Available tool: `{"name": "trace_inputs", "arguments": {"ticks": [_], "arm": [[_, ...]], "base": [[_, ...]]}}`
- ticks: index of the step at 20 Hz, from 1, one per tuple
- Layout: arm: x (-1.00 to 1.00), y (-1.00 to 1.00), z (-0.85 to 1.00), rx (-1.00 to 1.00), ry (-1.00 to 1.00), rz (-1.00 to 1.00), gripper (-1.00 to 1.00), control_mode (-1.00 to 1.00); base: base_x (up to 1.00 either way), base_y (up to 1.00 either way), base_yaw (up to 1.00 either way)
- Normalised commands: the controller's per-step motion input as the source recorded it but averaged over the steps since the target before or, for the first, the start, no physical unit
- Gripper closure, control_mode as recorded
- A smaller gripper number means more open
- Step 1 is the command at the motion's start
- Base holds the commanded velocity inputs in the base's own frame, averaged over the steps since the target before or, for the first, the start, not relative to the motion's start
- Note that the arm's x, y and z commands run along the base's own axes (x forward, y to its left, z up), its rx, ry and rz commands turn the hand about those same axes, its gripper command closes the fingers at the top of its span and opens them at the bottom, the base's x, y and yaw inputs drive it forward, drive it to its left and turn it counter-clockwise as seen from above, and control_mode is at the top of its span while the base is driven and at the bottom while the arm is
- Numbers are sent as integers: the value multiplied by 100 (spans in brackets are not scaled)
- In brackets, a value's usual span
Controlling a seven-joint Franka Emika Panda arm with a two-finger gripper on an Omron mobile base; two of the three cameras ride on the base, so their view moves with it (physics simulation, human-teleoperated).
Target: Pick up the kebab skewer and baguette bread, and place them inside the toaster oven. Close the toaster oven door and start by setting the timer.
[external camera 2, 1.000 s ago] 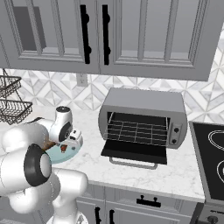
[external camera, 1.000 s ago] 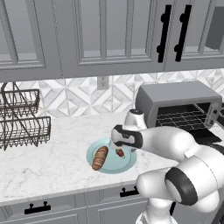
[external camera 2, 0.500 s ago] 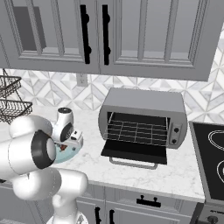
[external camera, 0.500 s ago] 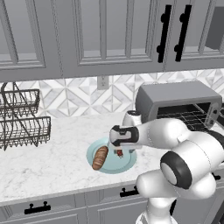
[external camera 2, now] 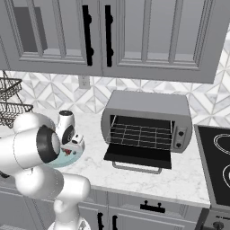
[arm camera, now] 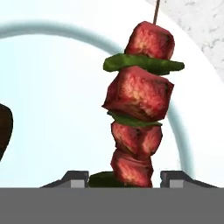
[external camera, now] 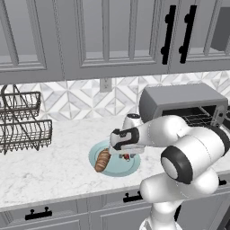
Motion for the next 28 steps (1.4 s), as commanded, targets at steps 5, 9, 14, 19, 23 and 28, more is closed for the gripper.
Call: {"name": "trace_inputs", "arguments": {"ticks": [5,9,14,19,23,28], "arm": [[0,0,0,0,0,0,100,-100],[-1,-24,35,0,0,1,100,-100],[-35,-70,87,0,0,7,100,-100],[-48,-94,88,0,0,8,100,-100],[-12,-100,64,-3,3,2,100,-100],[0,-91,25,-6,4,0,100,-100]], "base": [[0,0,0],[0,0,0],[0,0,0],[0,0,0],[0,0,0],[0,0,0]]}}
